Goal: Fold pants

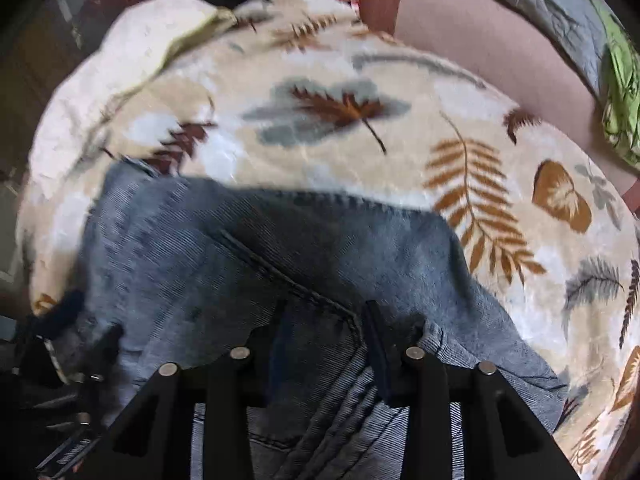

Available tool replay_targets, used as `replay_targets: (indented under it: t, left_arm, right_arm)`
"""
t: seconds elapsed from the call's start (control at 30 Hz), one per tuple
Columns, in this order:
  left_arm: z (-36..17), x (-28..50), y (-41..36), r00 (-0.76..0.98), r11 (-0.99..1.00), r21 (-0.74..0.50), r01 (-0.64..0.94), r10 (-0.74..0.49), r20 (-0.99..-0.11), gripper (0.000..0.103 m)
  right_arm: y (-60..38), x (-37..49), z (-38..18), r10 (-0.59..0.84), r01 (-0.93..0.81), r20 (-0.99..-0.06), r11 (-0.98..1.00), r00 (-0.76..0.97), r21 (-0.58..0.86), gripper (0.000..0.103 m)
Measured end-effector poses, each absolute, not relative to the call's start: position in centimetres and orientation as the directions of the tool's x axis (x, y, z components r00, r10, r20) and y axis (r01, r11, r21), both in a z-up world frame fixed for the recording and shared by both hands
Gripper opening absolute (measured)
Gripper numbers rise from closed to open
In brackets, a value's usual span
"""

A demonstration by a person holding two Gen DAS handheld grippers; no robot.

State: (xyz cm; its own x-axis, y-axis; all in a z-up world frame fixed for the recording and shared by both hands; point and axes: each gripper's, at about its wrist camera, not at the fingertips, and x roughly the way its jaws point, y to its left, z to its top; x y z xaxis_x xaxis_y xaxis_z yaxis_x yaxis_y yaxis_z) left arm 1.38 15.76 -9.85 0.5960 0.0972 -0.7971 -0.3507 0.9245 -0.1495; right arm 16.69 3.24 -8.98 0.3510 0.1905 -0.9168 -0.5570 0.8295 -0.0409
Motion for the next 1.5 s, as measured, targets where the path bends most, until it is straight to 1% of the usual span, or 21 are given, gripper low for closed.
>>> replay_targets:
  t: [0.03, 0.1, 0.13, 0.2, 0.33, 0.4, 0.53, 0.6, 0.67, 0.7, 0.73, 0.77, 0.8, 0.83, 0.97, 1.03, 1.07, 1.17, 1.37, 1.47, 1.5]
  left_arm:
    - [-9.9, 1.4, 15.8, 0.596, 0.925, -0.150, -0.350, 0.097, -0.797, 0.075]
    - [-9.9, 1.3, 15.7, 0.595, 0.926, -0.149, -0.346, 0.094, -0.798, 0.075]
    - [-9.8, 1.3, 15.8, 0.597, 0.927, -0.149, -0.344, 0.093, -0.797, 0.075]
    - [-9.9, 1.3, 15.8, 0.598, 0.927, -0.154, -0.343, 0.089, -0.796, 0.075]
    - [-9.8, 1.4, 15.8, 0.595, 0.924, -0.158, -0.348, 0.087, -0.799, 0.076]
    - [-9.8, 1.4, 15.9, 0.596, 0.924, -0.164, -0.346, 0.081, -0.799, 0.077]
    - [-9.9, 1.4, 15.9, 0.597, 0.924, -0.169, -0.342, 0.075, -0.798, 0.078]
    - [-9.9, 1.4, 15.9, 0.598, 0.924, -0.169, -0.342, 0.075, -0.798, 0.079]
    - [-9.9, 1.6, 15.9, 0.597, 0.924, -0.167, -0.343, 0.078, -0.799, 0.080]
    - [-9.9, 1.6, 15.8, 0.596, 0.924, -0.165, -0.345, 0.079, -0.799, 0.080]
    - [-9.9, 1.7, 15.7, 0.595, 0.925, -0.162, -0.345, 0.082, -0.800, 0.081]
    - [-9.9, 1.7, 15.7, 0.594, 0.925, -0.158, -0.345, 0.085, -0.800, 0.081]
    - [-9.9, 1.7, 15.6, 0.594, 0.926, -0.156, -0.345, 0.087, -0.799, 0.081]
    - [-10.0, 1.7, 15.6, 0.595, 0.926, -0.155, -0.345, 0.088, -0.799, 0.081]
    - [-10.0, 1.7, 15.6, 0.594, 0.926, -0.152, -0.347, 0.092, -0.799, 0.081]
    - [-10.0, 1.7, 15.5, 0.594, 0.927, -0.145, -0.345, 0.096, -0.799, 0.081]
    - [-10.0, 1.7, 15.5, 0.598, 0.928, -0.147, -0.343, 0.095, -0.796, 0.081]
    - [-10.0, 1.6, 15.5, 0.601, 0.929, -0.145, -0.340, 0.096, -0.794, 0.081]
    - [-10.0, 1.6, 15.2, 0.598, 0.929, -0.125, -0.349, 0.118, -0.793, 0.081]
    - [-10.0, 1.5, 15.1, 0.601, 0.927, -0.122, -0.354, 0.125, -0.789, 0.081]
    - [-10.0, 1.5, 15.1, 0.601, 0.927, -0.119, -0.355, 0.129, -0.788, 0.081]
  right_arm:
    - [3.6, 16.9, -10.0, 0.162, -0.566, -0.927, 0.822, 0.338, -0.063, 0.072]
    - [4.1, 17.6, -12.1, 0.126, -0.588, -0.951, 0.806, 0.282, -0.067, 0.072]
    - [4.0, 17.8, -11.8, 0.143, -0.581, -0.948, 0.812, 0.284, -0.051, 0.072]
    - [3.3, 18.6, -10.3, 0.201, -0.554, -0.940, 0.833, 0.274, 0.017, 0.072]
    - [1.9, 20.7, -7.4, 0.271, -0.514, -0.912, 0.854, 0.308, 0.080, 0.072]
    - [1.2, 22.4, -6.9, 0.236, -0.491, -0.912, 0.870, 0.337, 0.043, 0.072]
    - [-0.5, 26.0, -9.2, 0.155, -0.430, -0.937, 0.903, 0.314, 0.005, 0.072]
    - [-1.4, 27.0, -10.3, 0.151, -0.410, -0.943, 0.912, 0.297, 0.018, 0.072]
    - [-1.4, 27.4, -11.1, 0.183, -0.411, -0.946, 0.910, 0.268, 0.060, 0.072]
    - [-1.1, 27.5, -11.6, 0.202, -0.432, -0.947, 0.899, 0.248, 0.078, 0.067]
    - [-0.7, 27.5, -12.0, 0.214, -0.452, -0.948, 0.887, 0.235, 0.088, 0.049]
    - [-0.5, 27.6, -12.0, 0.214, -0.455, -0.945, 0.887, 0.246, 0.083, 0.043]
    - [-0.4, 27.5, -11.6, 0.210, -0.457, -0.938, 0.887, 0.276, 0.064, 0.022]
    - [-0.2, 27.4, -11.3, 0.196, -0.459, -0.936, 0.887, 0.293, 0.042, 0.013]
    - [0.9, 26.7, -10.9, 0.091, -0.465, -0.912, 0.878, 0.400, -0.116, 0.009]
    - [1.3, 26.7, -12.1, -0.009, -0.429, -0.891, 0.874, 0.453, -0.227, 0.009]
    - [1.1, 26.9, -12.3, -0.033, -0.411, -0.887, 0.877, 0.461, -0.247, 0.009]
    - [-1.0, 26.6, -11.0, 0.064, -0.365, -0.896, 0.924, 0.440, -0.114, 0.010]
    - [-5.2, 21.5, -6.3, 0.196, -0.354, -0.847, 0.935, 0.495, 0.010, 0.014]
    - [-6.0, 17.6, -6.0, 0.275, -0.400, -0.859, 0.912, 0.433, 0.091, 0.024]
    - [-5.6, 16.1, -6.3, 0.291, -0.431, -0.864, 0.897, 0.411, 0.097, 0.031]
